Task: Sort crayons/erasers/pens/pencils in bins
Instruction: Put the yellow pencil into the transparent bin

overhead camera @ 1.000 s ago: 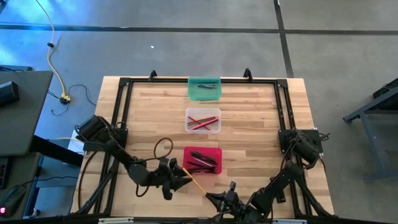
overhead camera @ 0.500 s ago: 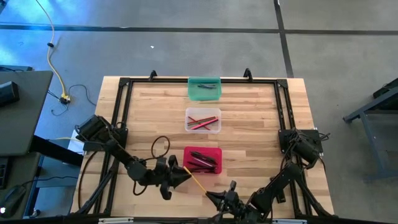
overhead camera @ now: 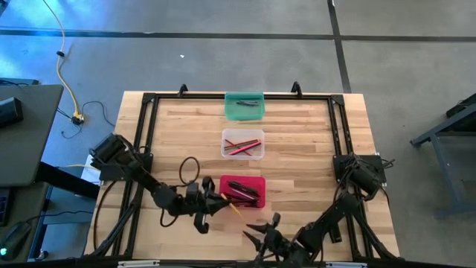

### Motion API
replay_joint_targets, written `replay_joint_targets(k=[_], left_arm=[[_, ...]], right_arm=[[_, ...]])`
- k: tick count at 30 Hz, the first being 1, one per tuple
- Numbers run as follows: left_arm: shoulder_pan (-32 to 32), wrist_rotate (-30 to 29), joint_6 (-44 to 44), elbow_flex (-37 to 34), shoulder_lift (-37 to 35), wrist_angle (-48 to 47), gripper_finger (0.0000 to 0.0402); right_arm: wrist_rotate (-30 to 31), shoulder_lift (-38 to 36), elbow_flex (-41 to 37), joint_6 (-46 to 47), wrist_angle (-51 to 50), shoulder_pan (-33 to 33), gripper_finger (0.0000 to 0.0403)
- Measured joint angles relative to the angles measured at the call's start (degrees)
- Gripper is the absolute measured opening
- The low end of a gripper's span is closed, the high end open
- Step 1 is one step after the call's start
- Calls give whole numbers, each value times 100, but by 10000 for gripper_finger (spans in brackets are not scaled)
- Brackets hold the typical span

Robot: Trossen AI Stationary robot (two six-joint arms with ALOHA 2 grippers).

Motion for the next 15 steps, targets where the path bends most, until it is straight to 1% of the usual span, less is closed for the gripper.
replay_joint_targets(k=[4,6,8,10,12,15], left_arm=[[199,107,641,0,-359,-192,4],[324,153,824,0,-609,-545,4],[447,196,1006,0,-903,-1105,4],[619,262,1101,0,-1212,-1597,3],[839,300,1189,0,-1573,-2336,3],[1327,560,1151,0,-2159,-3590,2]], right_arm=[[-9,-5,0,-147,-131,-120,166],[-17,-5,0,-233,-221,-183,187],[-49,-26,0,-419,-376,-227,200],[-80,-90,1,-533,-666,-272,204],[-157,-199,0,-616,-1084,-317,200],[-396,-475,2,-479,-2050,-410,174]])
